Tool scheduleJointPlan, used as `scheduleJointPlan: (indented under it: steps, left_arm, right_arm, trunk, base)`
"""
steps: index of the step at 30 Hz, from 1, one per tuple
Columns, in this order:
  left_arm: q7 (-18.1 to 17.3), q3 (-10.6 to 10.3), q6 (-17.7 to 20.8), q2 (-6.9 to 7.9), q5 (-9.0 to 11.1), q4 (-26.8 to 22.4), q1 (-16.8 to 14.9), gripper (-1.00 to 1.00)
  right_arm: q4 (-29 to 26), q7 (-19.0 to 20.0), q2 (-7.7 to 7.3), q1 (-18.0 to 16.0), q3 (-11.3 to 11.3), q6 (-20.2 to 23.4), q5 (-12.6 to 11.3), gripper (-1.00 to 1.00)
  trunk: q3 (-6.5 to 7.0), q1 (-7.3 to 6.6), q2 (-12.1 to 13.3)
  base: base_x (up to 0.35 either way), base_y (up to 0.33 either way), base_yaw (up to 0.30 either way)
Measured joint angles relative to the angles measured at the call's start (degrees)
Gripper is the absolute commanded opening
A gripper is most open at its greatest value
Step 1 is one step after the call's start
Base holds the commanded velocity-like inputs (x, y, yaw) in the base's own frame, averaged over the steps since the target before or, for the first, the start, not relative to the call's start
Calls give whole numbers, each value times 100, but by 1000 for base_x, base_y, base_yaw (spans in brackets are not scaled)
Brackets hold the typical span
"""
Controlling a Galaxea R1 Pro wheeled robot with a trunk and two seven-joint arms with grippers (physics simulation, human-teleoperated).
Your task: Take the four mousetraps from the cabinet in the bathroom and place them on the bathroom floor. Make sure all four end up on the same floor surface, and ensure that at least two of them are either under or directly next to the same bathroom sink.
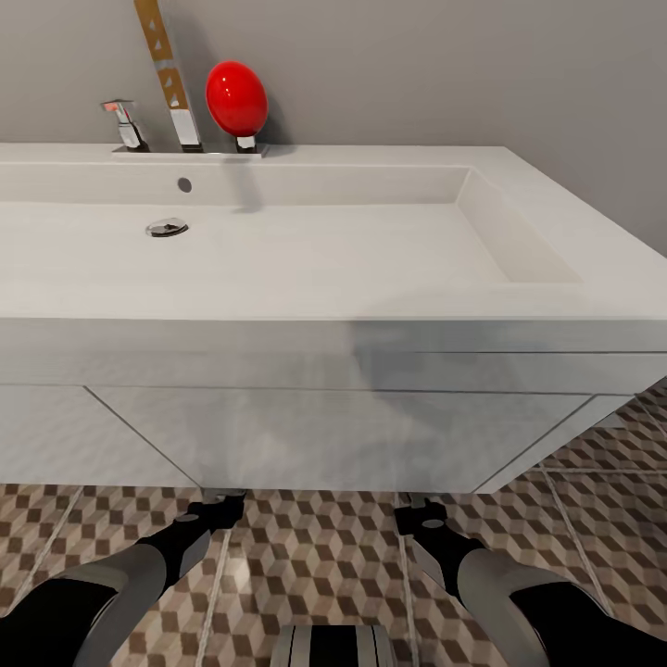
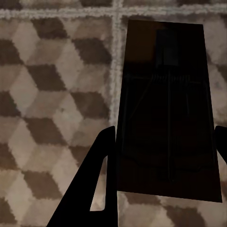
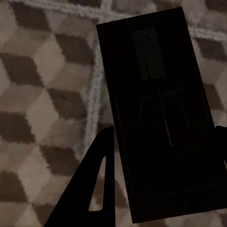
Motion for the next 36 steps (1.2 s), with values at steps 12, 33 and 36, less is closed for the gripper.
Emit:
scheduleJointPlan:
  steps: [12, 33, 36]
  left_arm:
    - [0, 0, 11, 18, 18, 10, 0, -100]
    - [-41, 0, 29, 139, 29, 12, 192, -100]
    - [-51, 3, 10, 155, 28, 10, 217, -100]
  right_arm:
    - [16, -1, 0, 0, 2, 20, -7, -100]
    - [115, -4, 16, 96, -6, 9, -23, -100]
    - [115, -3, 15, 138, -5, -1, -25, -100]
  trunk:
    - [0, 0, 0]
    - [0, 0, 0]
    - [0, 0, 0]
  base:
    - [0, 0, 0]
    - [0, 0, 0]
    - [0, 0, 0]
